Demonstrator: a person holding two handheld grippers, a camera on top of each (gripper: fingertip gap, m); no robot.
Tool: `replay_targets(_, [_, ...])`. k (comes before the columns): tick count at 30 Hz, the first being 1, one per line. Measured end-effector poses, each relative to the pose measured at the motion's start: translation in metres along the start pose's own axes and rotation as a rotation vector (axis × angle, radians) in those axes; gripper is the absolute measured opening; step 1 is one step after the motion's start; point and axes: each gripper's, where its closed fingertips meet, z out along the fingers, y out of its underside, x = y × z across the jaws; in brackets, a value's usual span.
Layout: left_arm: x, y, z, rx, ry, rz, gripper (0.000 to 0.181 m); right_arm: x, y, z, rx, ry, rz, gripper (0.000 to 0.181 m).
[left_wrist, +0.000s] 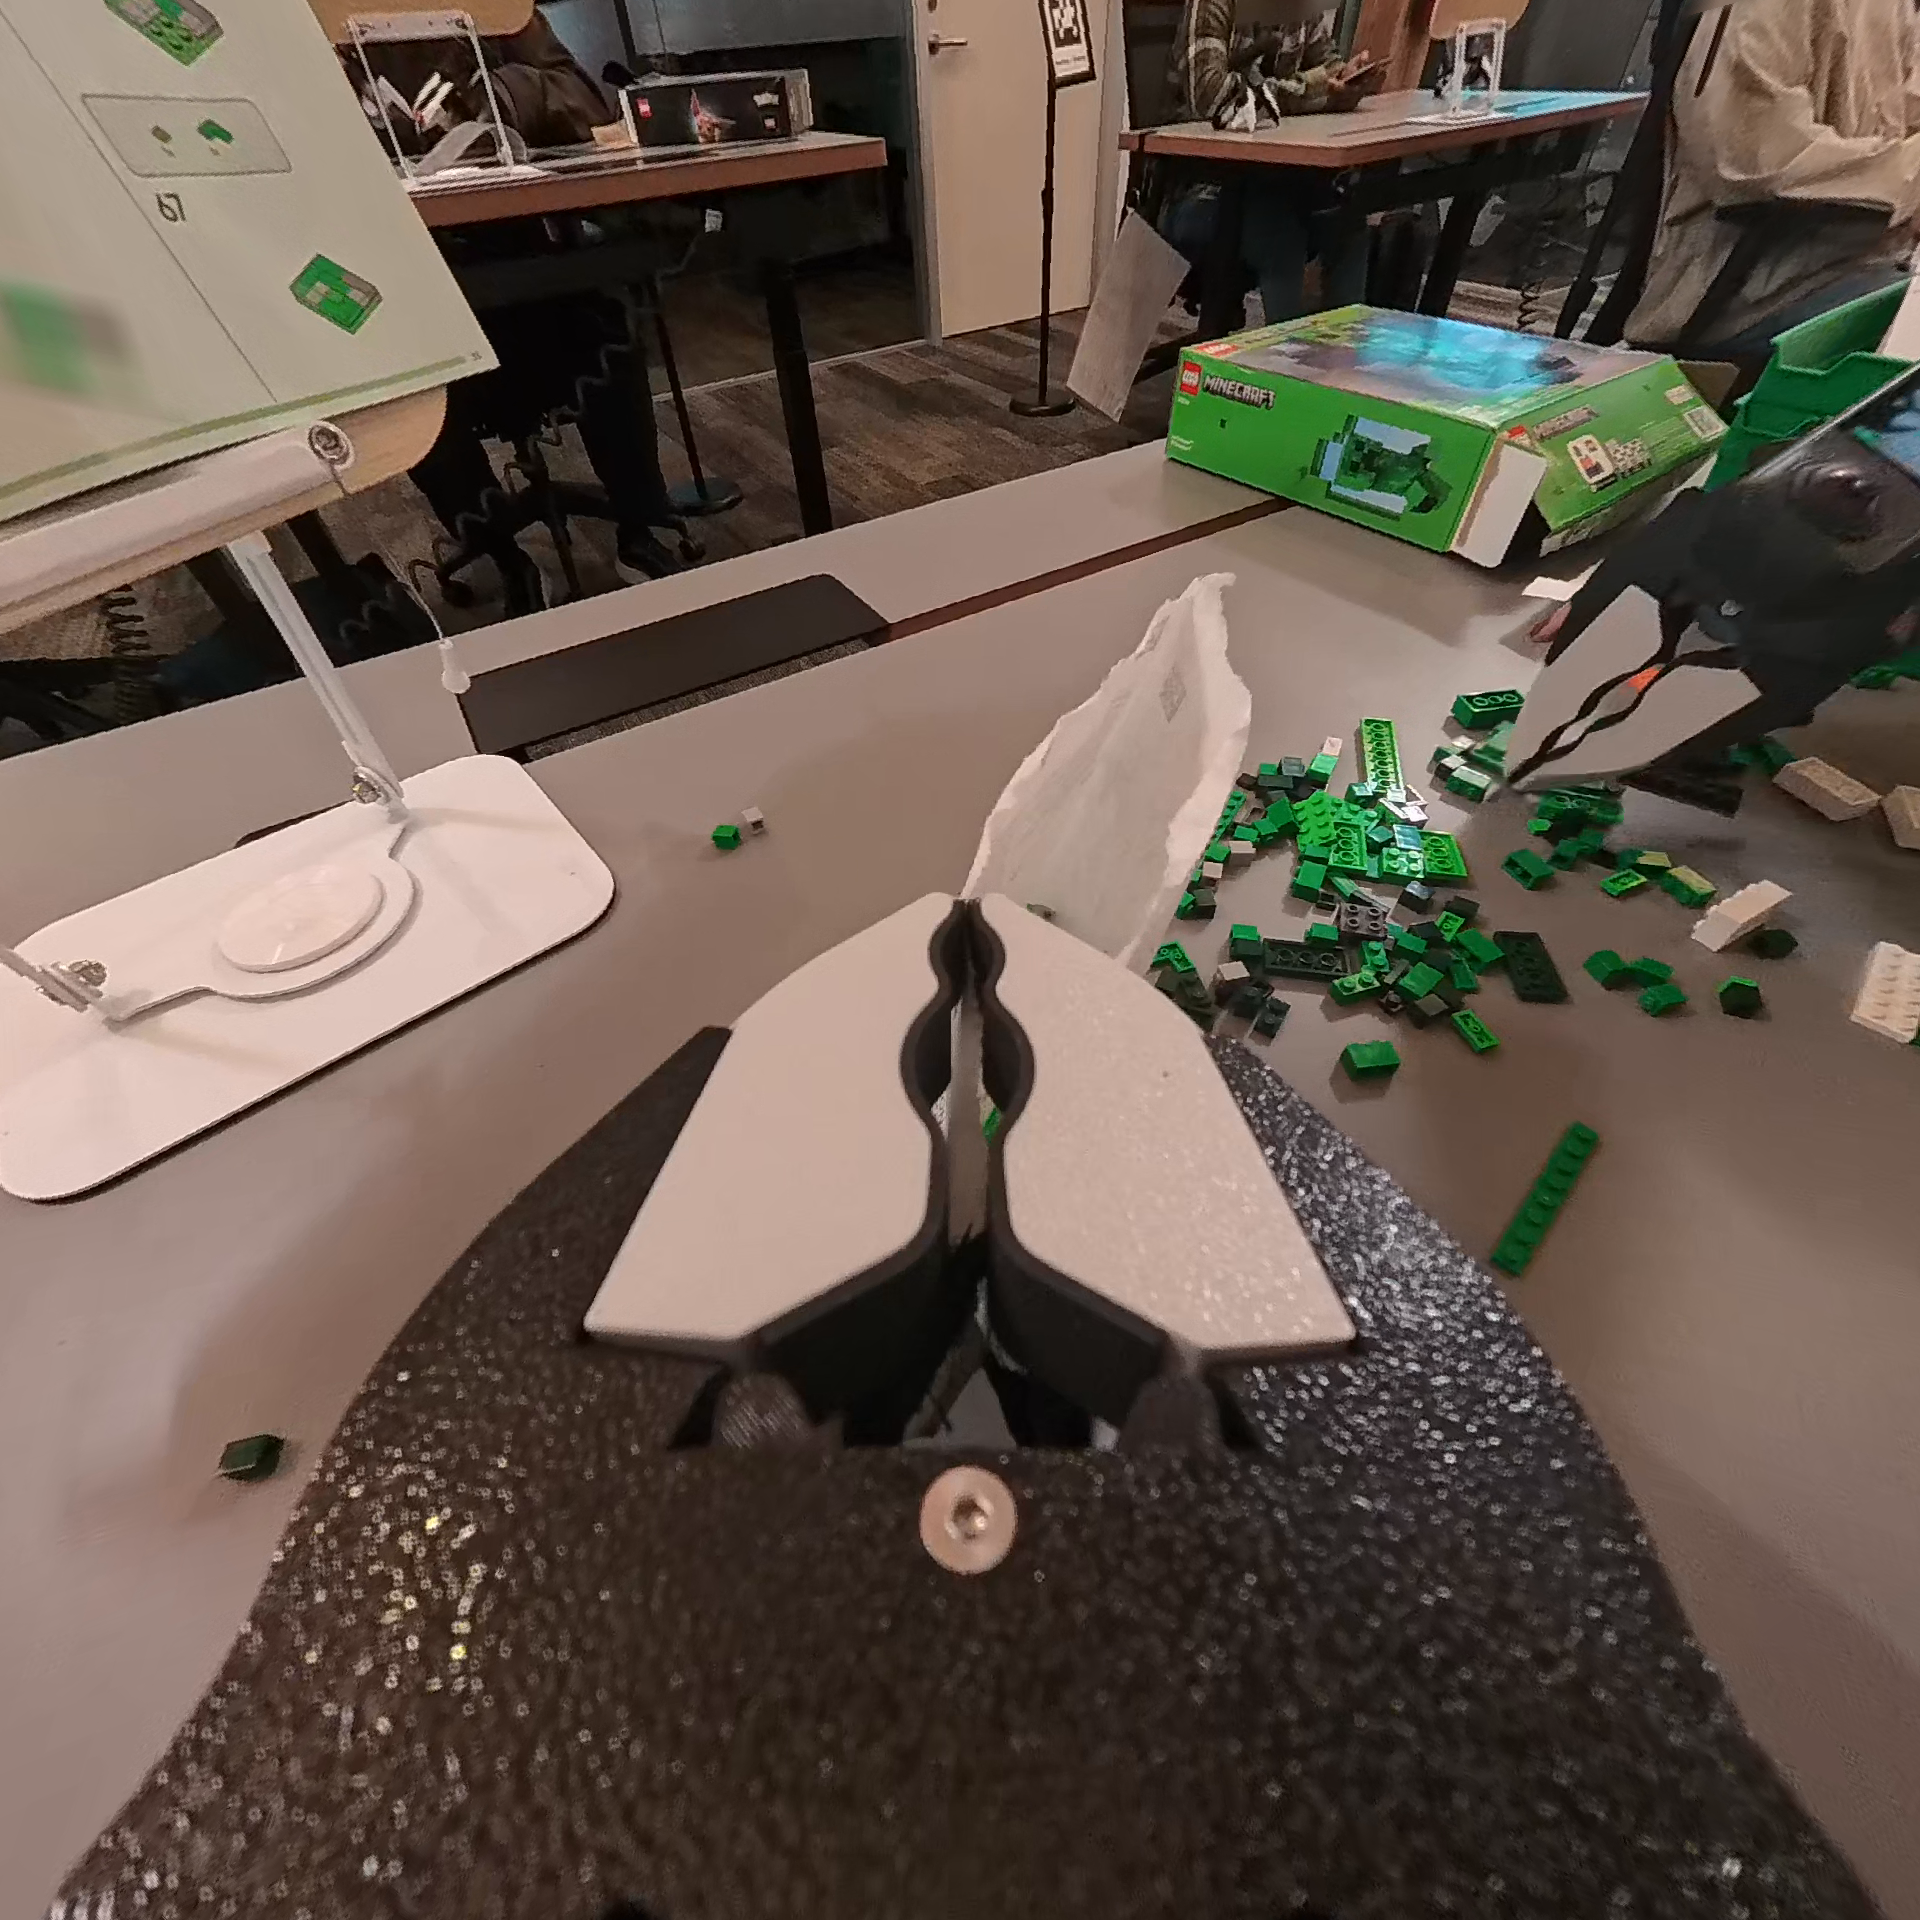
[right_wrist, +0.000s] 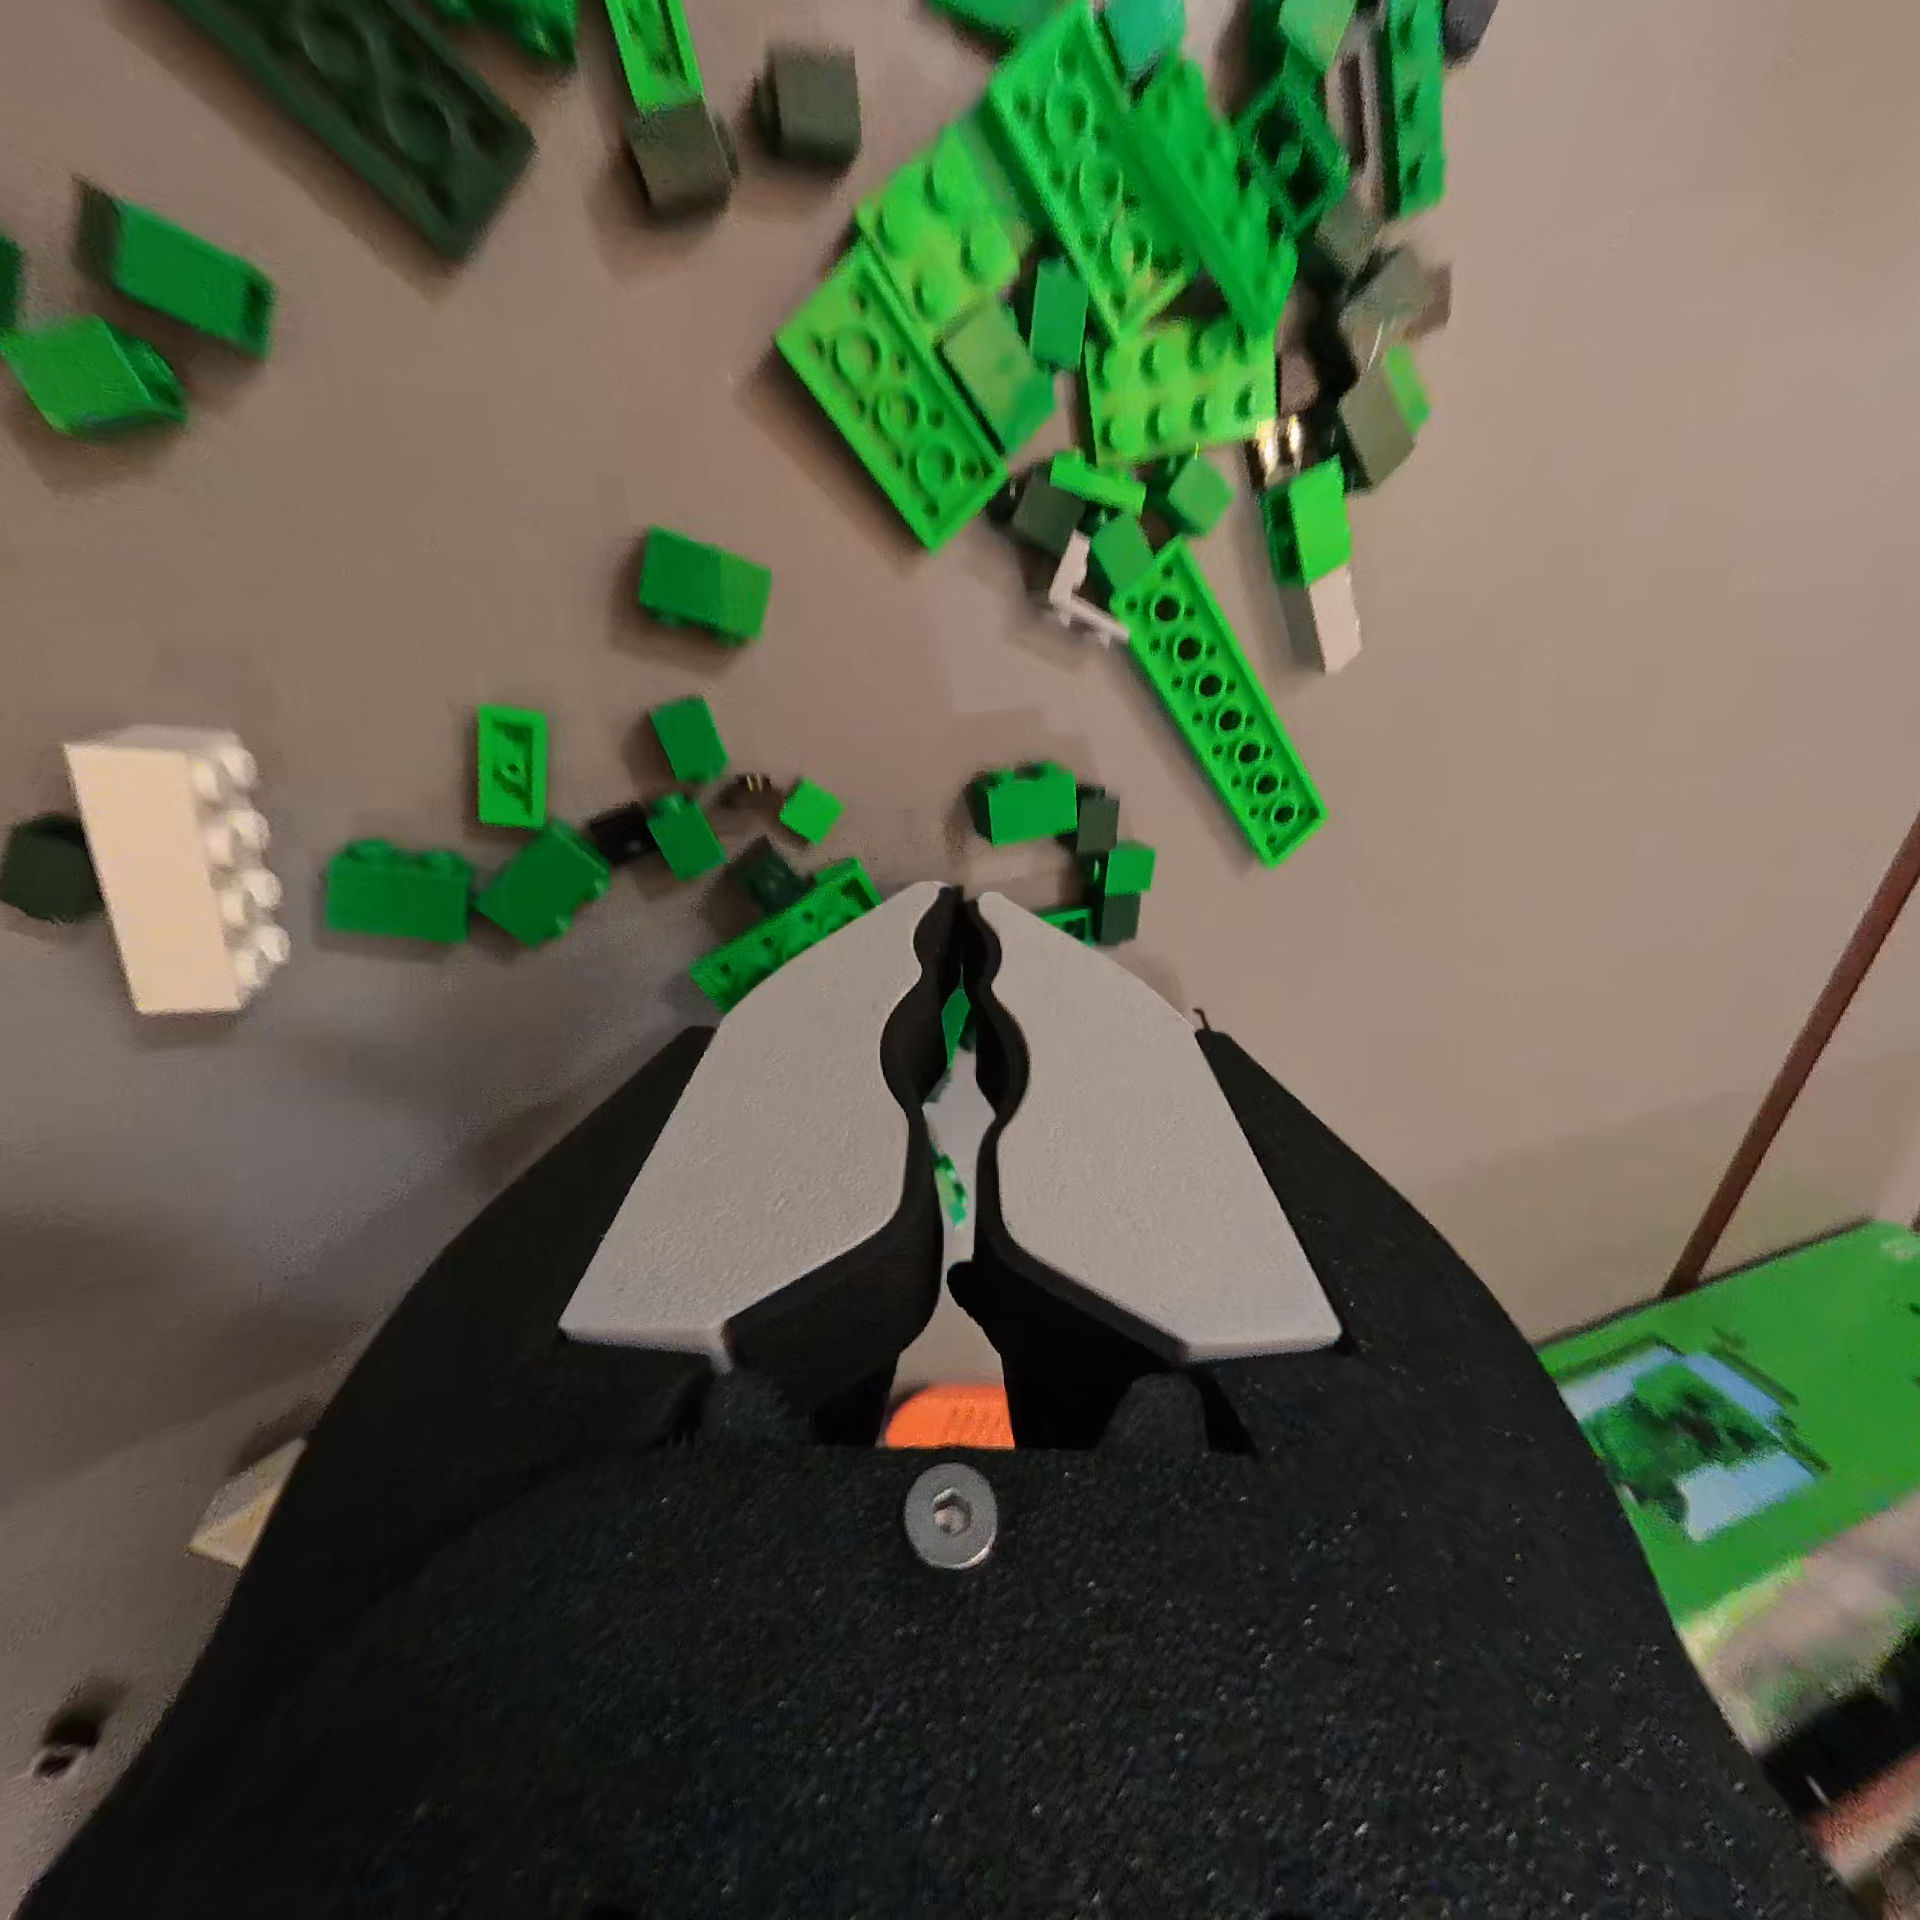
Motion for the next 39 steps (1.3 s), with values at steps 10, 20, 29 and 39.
replay_targets(10, [0.000, -0.001, -0.001, 0.005, 0.001, 0.001, 0.000, -0.019, -0.012, -0.018, 0.105, -0.183, 0.039, 0.009])
replay_targets(20, [0.001, -0.003, -0.003, 0.010, 0.003, 0.009, 0.000, -0.013, -0.015, -0.007, 0.065, -0.192, 0.030, 0.005])
replay_targets(29, [0.000, -0.004, -0.003, 0.012, 0.003, 0.012, 0.000, -0.024, -0.015, -0.005, 0.059, -0.282, 0.045, 0.013])
replay_targets(39, [0.005, -0.004, -0.002, 0.003, 0.026, 0.020, 0.000, -0.019, -0.026, -0.009, 0.108, -0.259, 0.030, 0.006])
